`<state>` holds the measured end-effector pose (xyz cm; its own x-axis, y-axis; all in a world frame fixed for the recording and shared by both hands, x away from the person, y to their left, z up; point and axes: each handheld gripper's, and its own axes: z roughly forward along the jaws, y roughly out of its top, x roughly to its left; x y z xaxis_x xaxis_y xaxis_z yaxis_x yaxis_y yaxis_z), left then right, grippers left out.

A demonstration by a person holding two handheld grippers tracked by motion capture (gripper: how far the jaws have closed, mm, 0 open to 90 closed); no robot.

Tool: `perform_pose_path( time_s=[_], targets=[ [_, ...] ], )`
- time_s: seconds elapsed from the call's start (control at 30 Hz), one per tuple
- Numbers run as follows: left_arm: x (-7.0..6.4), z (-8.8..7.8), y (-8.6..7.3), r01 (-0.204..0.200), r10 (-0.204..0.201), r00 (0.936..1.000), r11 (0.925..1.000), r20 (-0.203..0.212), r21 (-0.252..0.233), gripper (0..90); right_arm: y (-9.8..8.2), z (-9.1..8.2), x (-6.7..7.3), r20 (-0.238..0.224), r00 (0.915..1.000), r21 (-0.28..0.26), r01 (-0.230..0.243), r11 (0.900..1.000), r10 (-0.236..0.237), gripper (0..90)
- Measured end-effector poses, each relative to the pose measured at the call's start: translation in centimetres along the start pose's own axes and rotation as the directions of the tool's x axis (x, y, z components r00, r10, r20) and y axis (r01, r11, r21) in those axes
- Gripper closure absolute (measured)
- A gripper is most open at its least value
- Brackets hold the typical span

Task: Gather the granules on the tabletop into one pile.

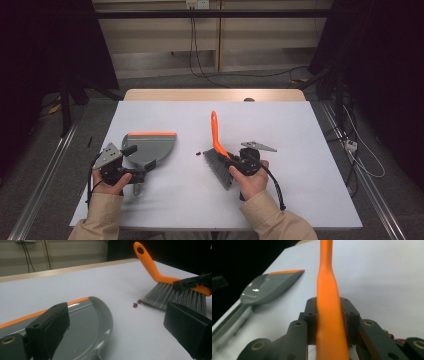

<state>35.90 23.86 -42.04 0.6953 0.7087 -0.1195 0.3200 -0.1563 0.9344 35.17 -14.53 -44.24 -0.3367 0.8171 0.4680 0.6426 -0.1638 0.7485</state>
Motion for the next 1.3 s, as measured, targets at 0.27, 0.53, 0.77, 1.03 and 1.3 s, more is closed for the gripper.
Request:
perform_pose_path(
  time_s=[0.27, 0.53, 0.77, 1.03, 1.3],
  targets=[
    [0.1, 0.0, 0.0, 0.002, -0.002, 1.0, 1.0, 0.002, -0.001, 6.2, 2.0, 1.3, 2.1, -0.04, 0.9991, -0.039, 0.016, 0.999, -0.017, 71.2],
    [0.2, 0.0, 0.0, 0.003, -0.003, 1.0, 1.0, 0.005, -0.003, 6.2, 2.0, 5.8, 4.9, -0.055, 0.9985, -0.013, -0.005, 1.0, 0.005, 71.2],
    [0.3, -0.1, 0.0, 0.009, -0.009, 1.0, 0.9999, 0.003, -0.006, 6.2, 1.6, 8.2, 4.2, 0.019, 0.9983, 0.023, -0.056, 0.998, 0.055, 71.0],
    [0.2, 0.0, 0.0, 0.0, 0.0, 1.0, 1.0, 0.002, -0.003, 6.2, 1.7, 6.5, 2.3, 0.067, 0.9924, 0.042, -0.106, 0.994, 0.103, 70.8],
    [0.1, 0.1, 0.1, -0.005, 0.005, 1.0, 1.0, 0.003, -0.003, 6.2, 1.3, 4.0, 0.9, 0.1, 0.9903, 0.031, -0.1, 0.995, 0.096, 70.7]
  ],
)
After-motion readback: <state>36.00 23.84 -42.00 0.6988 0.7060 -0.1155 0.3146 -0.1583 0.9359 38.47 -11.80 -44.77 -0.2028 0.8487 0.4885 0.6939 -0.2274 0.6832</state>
